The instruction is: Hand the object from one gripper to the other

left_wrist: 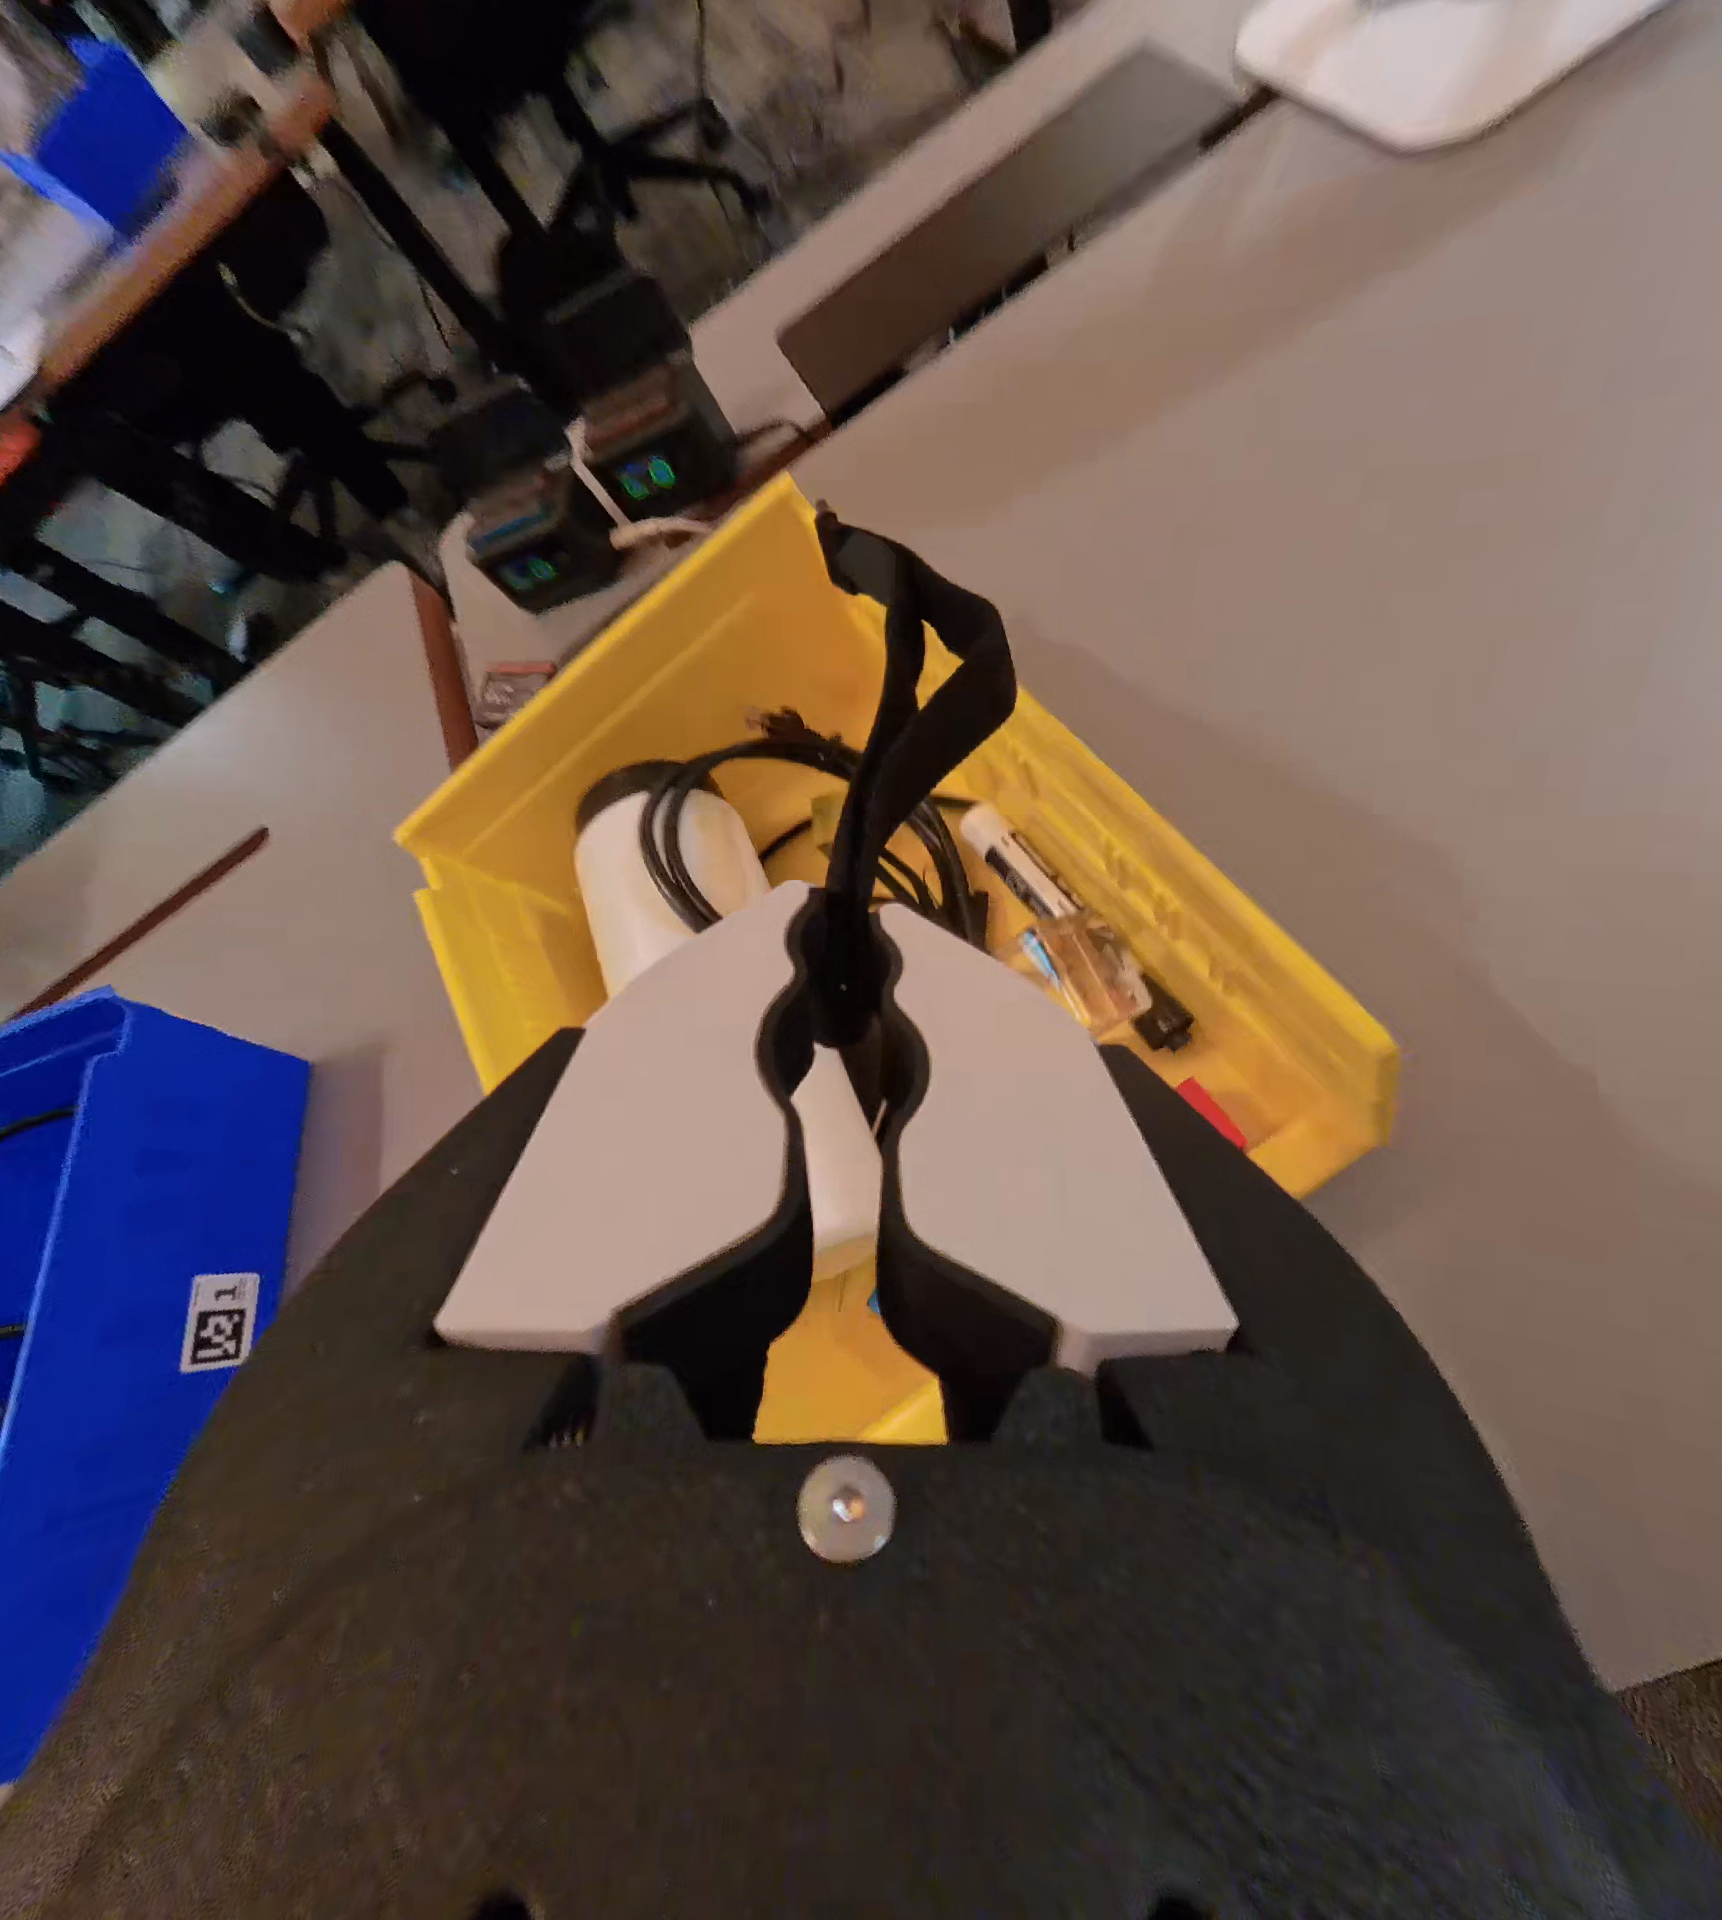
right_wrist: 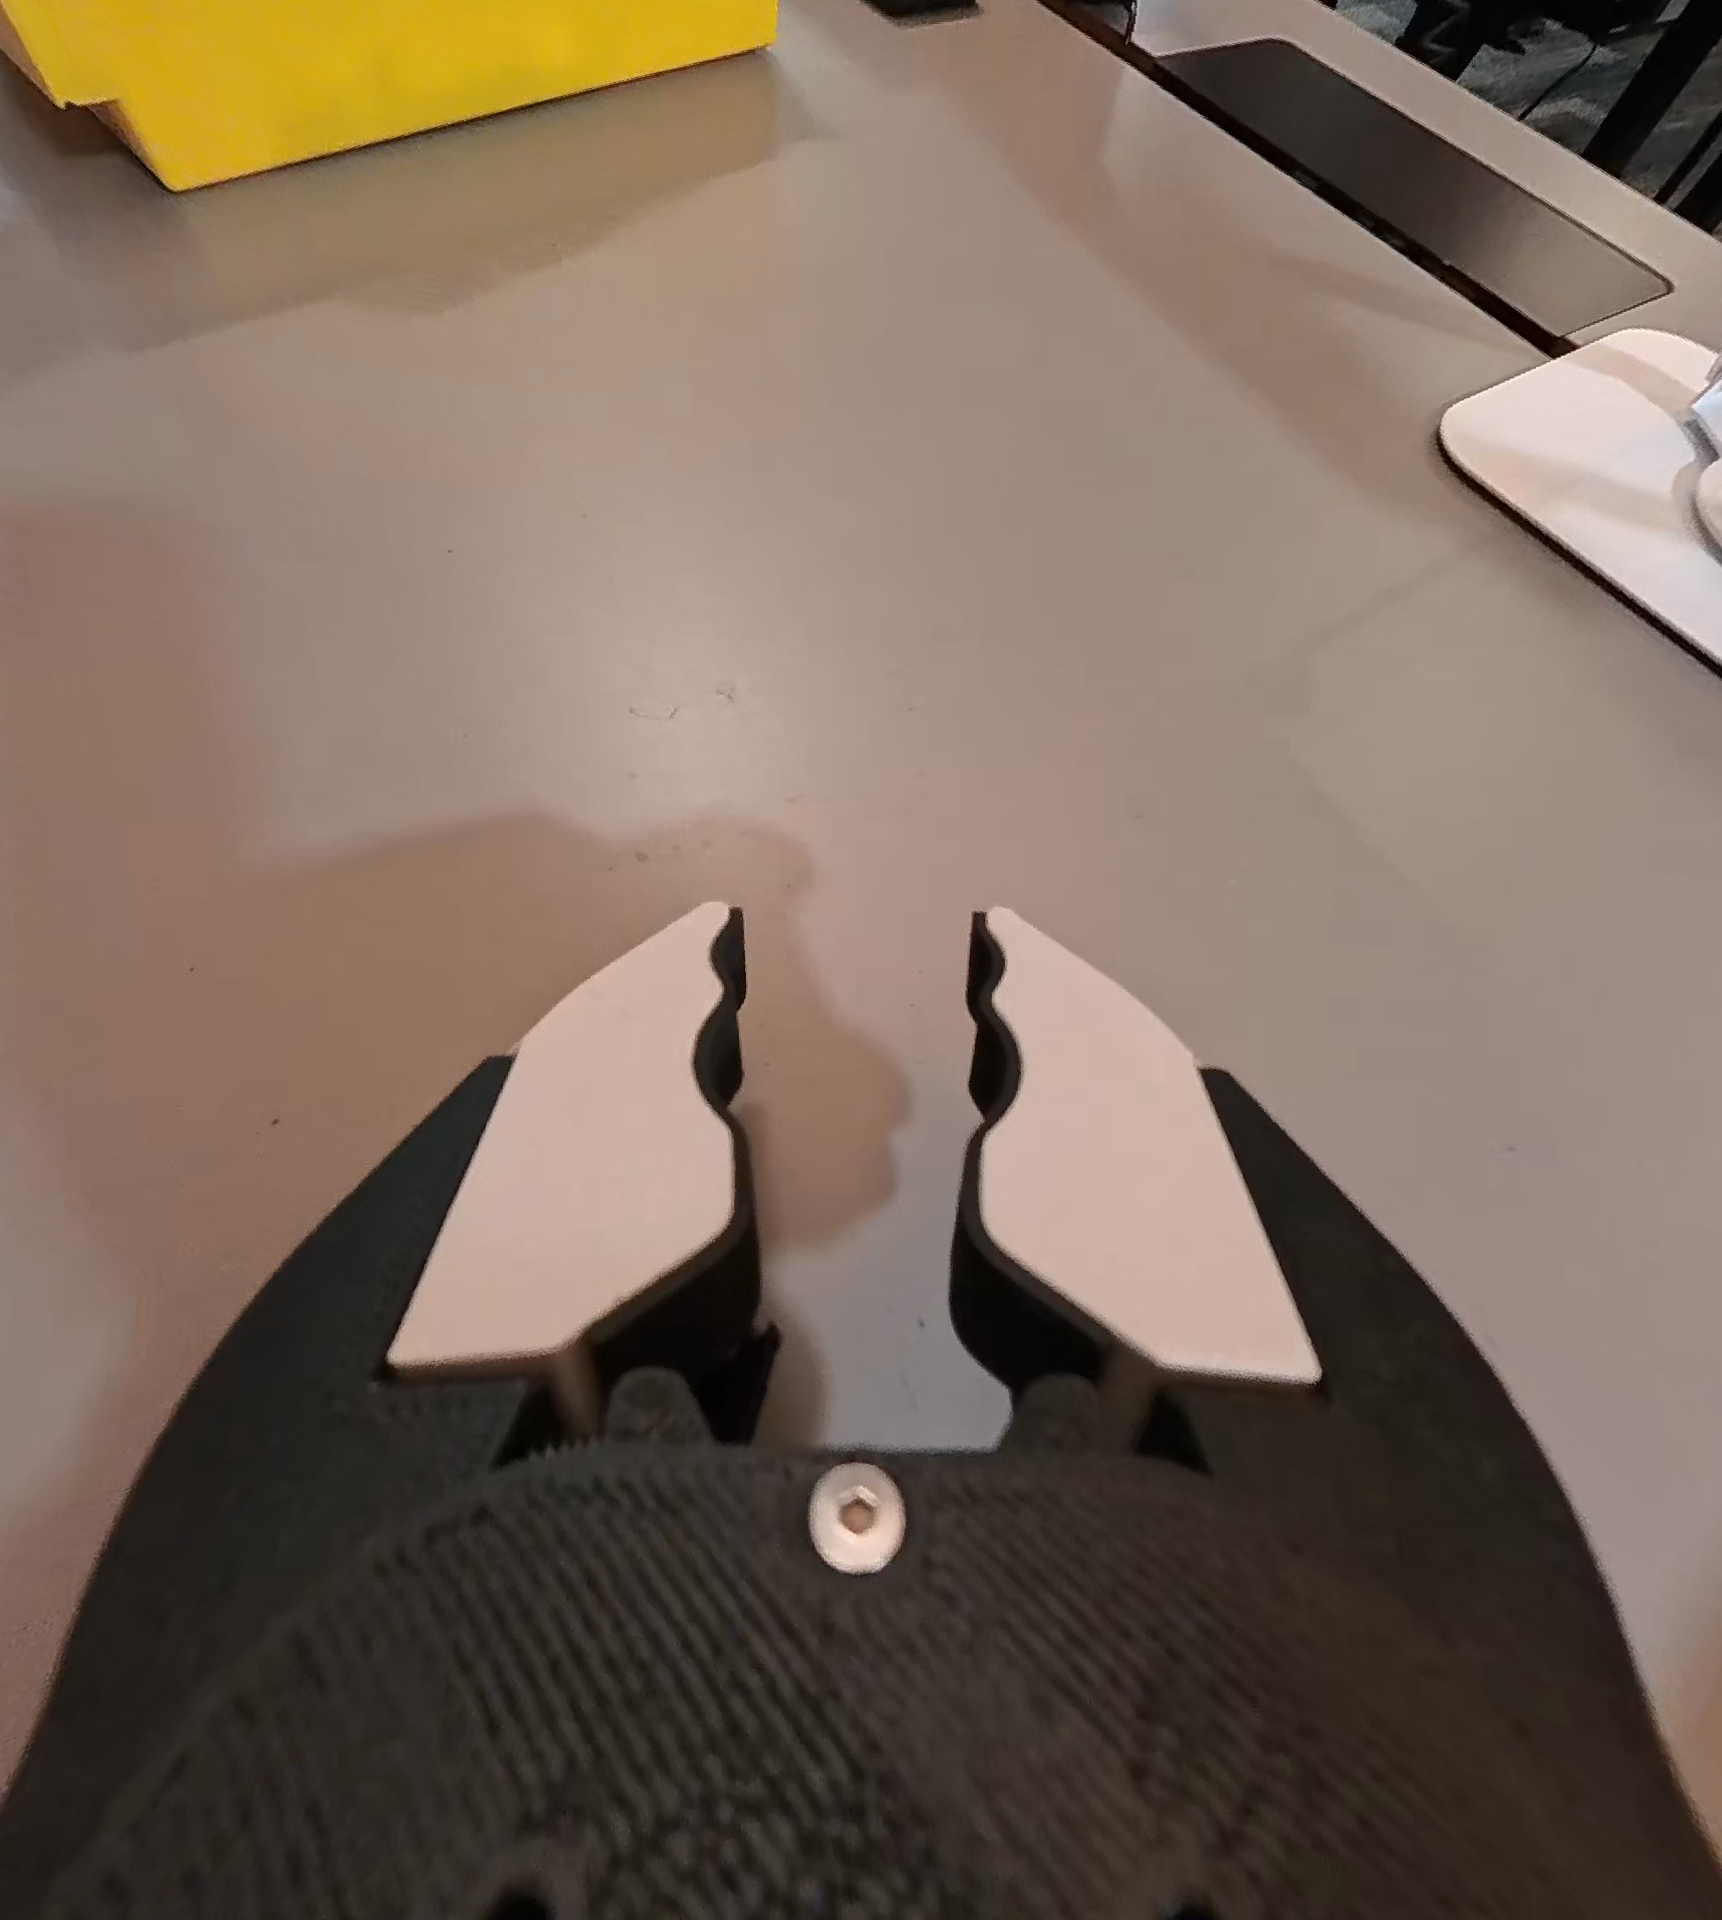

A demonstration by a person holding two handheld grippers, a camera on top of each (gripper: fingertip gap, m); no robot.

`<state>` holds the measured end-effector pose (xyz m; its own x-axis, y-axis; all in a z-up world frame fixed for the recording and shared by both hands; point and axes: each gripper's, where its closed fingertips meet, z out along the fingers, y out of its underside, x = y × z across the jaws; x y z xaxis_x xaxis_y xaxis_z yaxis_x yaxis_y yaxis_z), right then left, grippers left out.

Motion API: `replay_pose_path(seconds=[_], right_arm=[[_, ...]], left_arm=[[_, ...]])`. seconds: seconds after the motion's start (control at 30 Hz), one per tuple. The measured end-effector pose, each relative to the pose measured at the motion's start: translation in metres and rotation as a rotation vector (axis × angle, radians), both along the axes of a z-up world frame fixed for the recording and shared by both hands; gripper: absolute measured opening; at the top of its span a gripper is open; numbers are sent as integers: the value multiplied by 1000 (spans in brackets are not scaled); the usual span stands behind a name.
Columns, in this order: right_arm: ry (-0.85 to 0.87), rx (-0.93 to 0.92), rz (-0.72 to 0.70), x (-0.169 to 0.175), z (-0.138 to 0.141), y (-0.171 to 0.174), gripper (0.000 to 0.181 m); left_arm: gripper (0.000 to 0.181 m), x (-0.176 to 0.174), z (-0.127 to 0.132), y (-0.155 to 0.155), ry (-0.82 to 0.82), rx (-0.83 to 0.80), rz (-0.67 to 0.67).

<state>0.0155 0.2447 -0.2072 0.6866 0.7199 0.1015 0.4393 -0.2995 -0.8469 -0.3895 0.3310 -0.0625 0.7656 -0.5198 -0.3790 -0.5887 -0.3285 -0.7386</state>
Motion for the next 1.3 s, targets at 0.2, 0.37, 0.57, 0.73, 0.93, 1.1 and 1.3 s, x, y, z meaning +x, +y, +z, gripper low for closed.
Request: replay_pose_path(seconds=[0.2,0.37,0.57,0.73,0.93,1.1,1.3], right_arm=[[1,2,-7,1,0,1,41],[60,24,22,-1,9,-1,42],[312,212,99,-3,60,-11,38],[569,219,150,10,100,-24,45],[1068,59,76,65,127,-15,49],[1230,-110,39,76,115,-5,45],[1045,-74,6,60,100,-2,55]], left_arm=[[6,36,61,-18,-183,198,-146],[7,107,108,-29,-406,346,-339],[7,224,120,-48,-940,241,-647],[6,301,78,-76,-1224,-70,-938],[6,364,0,-112,-1114,-266,-1067],[6,384,-11,-118,-1145,-294,-1051],[6,380,0,-113,-1372,-421,-1015]])
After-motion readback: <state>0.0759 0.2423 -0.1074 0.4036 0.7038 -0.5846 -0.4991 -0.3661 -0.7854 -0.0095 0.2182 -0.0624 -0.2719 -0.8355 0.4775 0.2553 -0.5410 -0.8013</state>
